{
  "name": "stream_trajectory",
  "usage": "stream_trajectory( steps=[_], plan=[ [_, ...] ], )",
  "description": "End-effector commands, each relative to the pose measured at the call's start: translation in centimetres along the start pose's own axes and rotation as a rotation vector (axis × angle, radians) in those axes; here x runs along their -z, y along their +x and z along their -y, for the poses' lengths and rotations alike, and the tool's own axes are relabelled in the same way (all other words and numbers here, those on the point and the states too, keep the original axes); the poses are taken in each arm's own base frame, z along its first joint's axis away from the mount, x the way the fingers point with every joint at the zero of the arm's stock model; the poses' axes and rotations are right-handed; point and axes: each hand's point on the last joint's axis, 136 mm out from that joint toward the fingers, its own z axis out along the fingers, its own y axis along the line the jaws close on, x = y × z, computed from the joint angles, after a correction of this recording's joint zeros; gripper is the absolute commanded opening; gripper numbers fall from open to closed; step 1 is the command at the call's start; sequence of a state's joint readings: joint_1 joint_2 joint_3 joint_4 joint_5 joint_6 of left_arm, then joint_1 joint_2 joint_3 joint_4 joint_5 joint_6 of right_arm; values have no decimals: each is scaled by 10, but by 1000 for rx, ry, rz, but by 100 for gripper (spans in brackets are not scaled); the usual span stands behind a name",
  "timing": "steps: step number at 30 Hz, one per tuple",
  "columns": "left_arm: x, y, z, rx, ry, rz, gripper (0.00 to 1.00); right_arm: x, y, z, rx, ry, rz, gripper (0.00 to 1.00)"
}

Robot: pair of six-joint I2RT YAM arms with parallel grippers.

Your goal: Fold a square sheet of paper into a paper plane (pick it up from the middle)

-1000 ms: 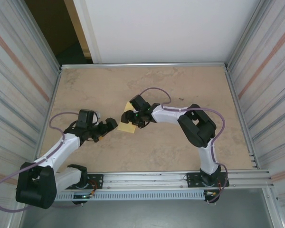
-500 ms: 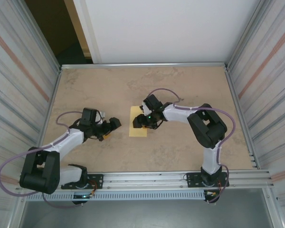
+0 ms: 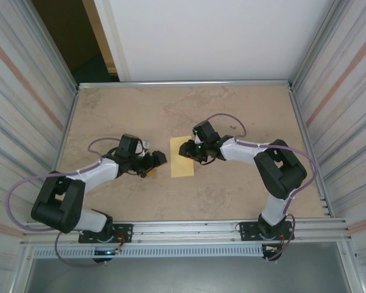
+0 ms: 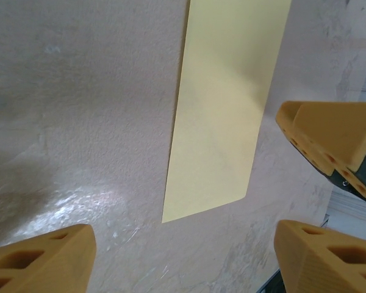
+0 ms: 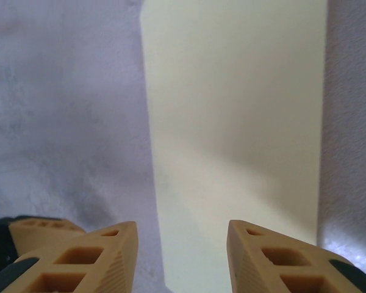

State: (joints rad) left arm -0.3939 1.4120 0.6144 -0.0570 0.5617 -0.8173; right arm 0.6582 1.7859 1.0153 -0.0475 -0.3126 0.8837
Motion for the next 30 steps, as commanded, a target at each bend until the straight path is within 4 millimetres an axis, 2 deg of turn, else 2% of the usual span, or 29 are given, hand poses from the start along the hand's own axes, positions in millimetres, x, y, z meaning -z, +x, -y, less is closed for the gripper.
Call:
stream_trajectory(
  steps=[1,6,16,21,30],
  plan=[
    [-6,-4,24,-18,60,-23,71,-7,-13,9,-59,25,32,41],
    [-15,-2,27,-23,57,-43,67,-17,-8,23,-74,49,1,40],
    [-35,7,23,4,28,-119,43,-28,13,61,-117,113,-50,34],
    [-40,6,11,15,-29,-115,42,-27,18,70,-130,117,-59,33],
    [-47,-7,7,-38,-86,-104,39,-30,20,73,-130,116,-67,32]
  ],
)
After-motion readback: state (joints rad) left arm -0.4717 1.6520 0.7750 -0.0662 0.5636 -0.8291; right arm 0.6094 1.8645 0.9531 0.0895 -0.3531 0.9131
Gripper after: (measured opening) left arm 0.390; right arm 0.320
